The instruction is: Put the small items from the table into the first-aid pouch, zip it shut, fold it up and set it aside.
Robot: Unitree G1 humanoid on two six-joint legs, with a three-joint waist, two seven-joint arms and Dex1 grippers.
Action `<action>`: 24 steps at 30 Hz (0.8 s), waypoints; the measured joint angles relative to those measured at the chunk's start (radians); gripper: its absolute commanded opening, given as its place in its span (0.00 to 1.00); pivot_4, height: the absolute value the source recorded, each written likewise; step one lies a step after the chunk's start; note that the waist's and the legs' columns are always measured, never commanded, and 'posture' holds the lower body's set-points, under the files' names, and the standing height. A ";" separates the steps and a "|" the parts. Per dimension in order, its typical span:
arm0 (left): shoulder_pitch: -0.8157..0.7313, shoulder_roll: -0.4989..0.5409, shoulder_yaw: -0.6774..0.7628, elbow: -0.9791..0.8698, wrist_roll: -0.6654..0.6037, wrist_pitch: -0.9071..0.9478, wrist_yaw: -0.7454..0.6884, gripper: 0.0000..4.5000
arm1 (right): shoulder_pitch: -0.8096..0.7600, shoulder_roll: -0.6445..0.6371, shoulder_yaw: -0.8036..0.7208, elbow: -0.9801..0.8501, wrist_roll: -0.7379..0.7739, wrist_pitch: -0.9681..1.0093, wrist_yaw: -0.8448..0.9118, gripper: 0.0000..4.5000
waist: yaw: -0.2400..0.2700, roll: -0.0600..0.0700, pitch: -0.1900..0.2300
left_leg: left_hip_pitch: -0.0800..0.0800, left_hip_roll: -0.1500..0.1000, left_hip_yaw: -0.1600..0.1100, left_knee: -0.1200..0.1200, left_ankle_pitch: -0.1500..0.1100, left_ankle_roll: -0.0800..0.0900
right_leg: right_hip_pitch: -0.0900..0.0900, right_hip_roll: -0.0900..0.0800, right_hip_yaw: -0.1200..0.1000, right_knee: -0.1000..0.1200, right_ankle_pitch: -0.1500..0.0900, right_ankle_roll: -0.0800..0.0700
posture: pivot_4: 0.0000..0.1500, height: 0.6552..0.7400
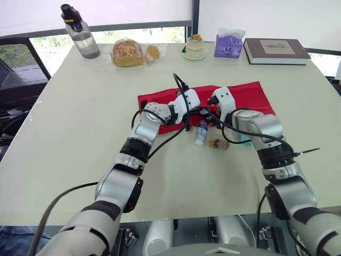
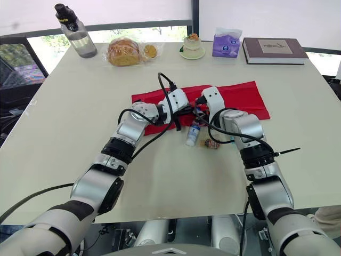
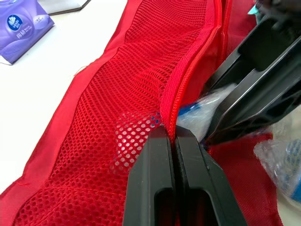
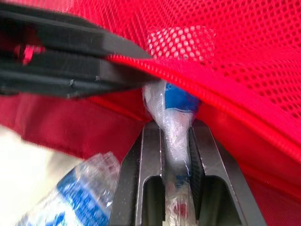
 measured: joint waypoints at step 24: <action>-0.003 -0.016 0.015 0.039 -0.095 0.040 -0.004 0.00 | 0.139 -0.297 0.060 -0.288 0.046 0.014 0.277 0.56 | -0.020 0.000 0.000 | 0.000 0.000 0.000 -0.002 0.000 0.000 | 0.000 0.000 0.001 -0.001 0.000 0.000 | 1.00 1.00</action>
